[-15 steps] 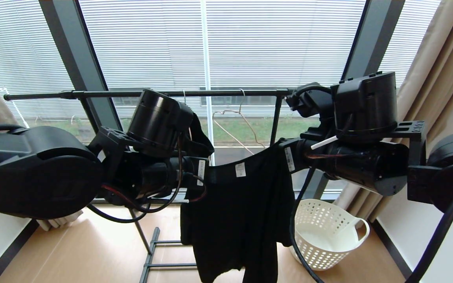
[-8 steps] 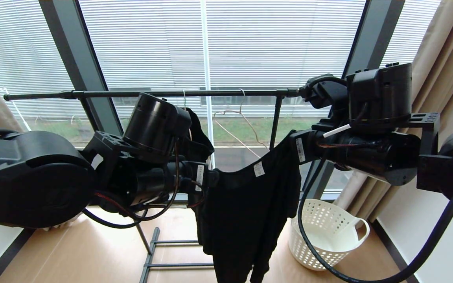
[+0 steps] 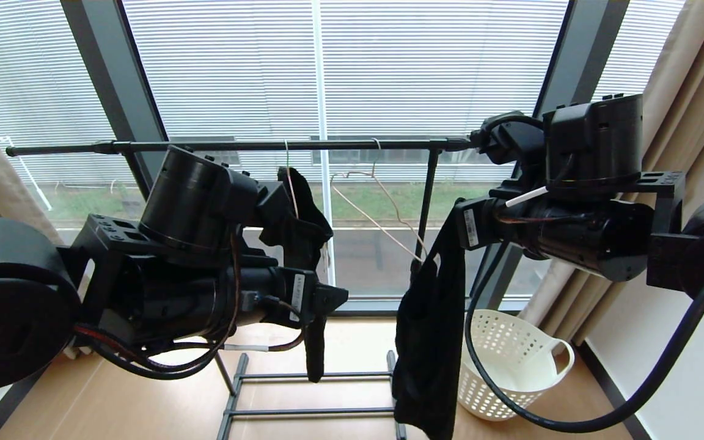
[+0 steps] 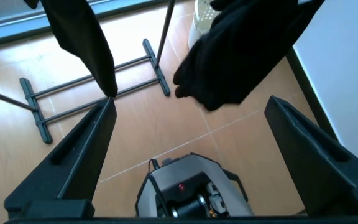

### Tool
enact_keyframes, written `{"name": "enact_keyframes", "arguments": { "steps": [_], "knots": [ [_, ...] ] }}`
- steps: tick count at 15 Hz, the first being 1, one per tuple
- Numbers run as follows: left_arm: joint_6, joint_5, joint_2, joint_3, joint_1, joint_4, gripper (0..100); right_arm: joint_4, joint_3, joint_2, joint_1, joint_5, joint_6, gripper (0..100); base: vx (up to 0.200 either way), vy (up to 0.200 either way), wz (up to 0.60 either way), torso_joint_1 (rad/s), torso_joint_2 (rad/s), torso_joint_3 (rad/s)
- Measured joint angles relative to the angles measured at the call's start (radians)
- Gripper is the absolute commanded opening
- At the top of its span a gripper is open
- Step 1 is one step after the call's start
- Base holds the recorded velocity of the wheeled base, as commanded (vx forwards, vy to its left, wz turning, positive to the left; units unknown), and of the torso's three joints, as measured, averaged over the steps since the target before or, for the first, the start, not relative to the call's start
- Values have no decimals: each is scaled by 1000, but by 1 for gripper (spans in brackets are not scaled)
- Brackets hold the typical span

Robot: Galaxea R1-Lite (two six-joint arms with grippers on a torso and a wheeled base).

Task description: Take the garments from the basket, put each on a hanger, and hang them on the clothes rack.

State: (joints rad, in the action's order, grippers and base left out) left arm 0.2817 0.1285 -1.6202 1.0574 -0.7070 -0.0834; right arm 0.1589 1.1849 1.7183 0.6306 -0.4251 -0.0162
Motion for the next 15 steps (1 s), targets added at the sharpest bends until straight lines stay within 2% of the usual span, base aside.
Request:
{"name": "enact_keyframes", "arguments": {
  "steps": [3,6,11,15],
  "knots": [
    [-2,1,14,-24,3,6,100,0,2,0,-13,0,4,0,0,0,0,0,0,0],
    [-5,9,4,-35,11,36,100,-7,-3,-11,-30,0,46,0,0,0,0,0,0,0],
    [-20,50,-35,-41,12,84,100,-9,-87,-70,-62,6,226,0,0,0,0,0,0,0],
    [-34,55,-45,-43,10,87,100,-9,-111,-88,-79,7,237,0,0,-200,0,0,4,2]
  ]
}}
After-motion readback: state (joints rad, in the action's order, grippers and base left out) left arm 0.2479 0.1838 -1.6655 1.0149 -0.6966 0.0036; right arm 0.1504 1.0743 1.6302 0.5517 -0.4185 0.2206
